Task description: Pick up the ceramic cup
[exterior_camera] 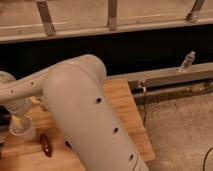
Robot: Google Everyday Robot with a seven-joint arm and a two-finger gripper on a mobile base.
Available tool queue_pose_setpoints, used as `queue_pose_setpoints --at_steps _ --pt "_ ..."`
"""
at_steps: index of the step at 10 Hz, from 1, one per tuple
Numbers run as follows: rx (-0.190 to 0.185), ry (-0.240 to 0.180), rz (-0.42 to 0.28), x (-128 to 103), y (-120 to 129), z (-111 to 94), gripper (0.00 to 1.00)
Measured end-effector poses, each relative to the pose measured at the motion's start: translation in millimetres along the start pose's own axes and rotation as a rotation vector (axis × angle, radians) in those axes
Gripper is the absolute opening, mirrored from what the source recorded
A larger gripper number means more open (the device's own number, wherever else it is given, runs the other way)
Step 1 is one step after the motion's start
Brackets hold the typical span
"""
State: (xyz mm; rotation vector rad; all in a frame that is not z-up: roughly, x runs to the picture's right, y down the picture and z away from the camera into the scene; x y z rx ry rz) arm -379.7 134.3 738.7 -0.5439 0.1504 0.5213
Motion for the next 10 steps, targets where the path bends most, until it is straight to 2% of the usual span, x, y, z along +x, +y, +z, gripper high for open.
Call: queue_pose_setpoints --at_steps 2,4,5,6,7,8,10 --pt "-0.005 0.012 0.012 1 -3 7 0.8" --pt "-0.034 0.036 0.005 2 1 27 0.77" --pt "-0.051 0.047 -0.01 1 5 39 0.7" --pt "-0.052 0.058 -0.027 -1 8 49 0.58" --pt "-0.054 0.061 -0.034 -1 11 51 0.49" --pt "-0.048 0.061 -0.038 -2 10 50 0.39" --pt "-0.036 0.048 -0.046 -4 8 34 0.19"
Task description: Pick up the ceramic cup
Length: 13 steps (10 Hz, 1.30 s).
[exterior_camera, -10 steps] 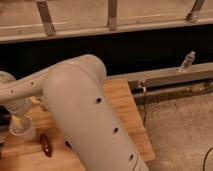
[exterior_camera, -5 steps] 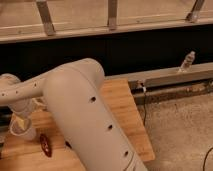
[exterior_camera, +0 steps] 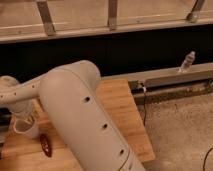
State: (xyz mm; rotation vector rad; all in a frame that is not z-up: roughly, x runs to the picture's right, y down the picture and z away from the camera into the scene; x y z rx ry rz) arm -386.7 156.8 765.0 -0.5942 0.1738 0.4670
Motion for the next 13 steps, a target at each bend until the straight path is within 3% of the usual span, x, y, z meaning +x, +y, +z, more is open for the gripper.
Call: queue_pose_setpoints --at_steps 2,4,6,8,12,13 --pt "0.004 -0.019 -0.006 1 0 -10 0.01" --pt "-0.019 -0.044 0.011 4 -4 -13 0.0" --pt "-0.052 -0.086 0.078 17 -31 -18 0.0" --pt "-0.067 -0.144 0.152 33 -66 -33 0.0" --pt "-0.09 -0.328 0.302 73 -129 -100 0.0" --pt "-0.087 -0.354 0.319 79 -136 -108 0.0"
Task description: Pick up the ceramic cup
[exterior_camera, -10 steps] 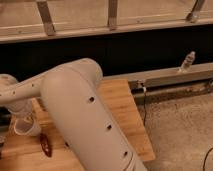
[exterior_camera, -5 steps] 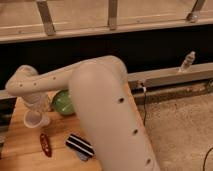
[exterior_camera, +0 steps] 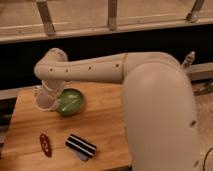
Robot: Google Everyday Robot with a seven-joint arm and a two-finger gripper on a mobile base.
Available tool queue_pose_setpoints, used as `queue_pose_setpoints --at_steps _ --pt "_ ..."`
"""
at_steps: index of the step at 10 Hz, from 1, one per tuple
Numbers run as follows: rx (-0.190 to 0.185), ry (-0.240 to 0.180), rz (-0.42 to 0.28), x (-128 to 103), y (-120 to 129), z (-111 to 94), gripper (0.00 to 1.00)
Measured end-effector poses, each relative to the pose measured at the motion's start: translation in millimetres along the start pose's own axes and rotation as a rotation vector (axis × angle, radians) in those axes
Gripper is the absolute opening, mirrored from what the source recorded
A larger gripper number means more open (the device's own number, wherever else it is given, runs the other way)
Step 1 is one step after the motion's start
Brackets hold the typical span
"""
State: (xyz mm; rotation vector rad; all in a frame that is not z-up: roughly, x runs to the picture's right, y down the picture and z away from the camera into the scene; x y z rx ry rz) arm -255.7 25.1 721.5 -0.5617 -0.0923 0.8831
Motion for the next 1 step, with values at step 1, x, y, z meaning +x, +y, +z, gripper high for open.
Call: queue_pose_setpoints --at_steps 1 --pt "-0.004 -0.008 0.007 -0.1 -1.0 -3.6 0.0"
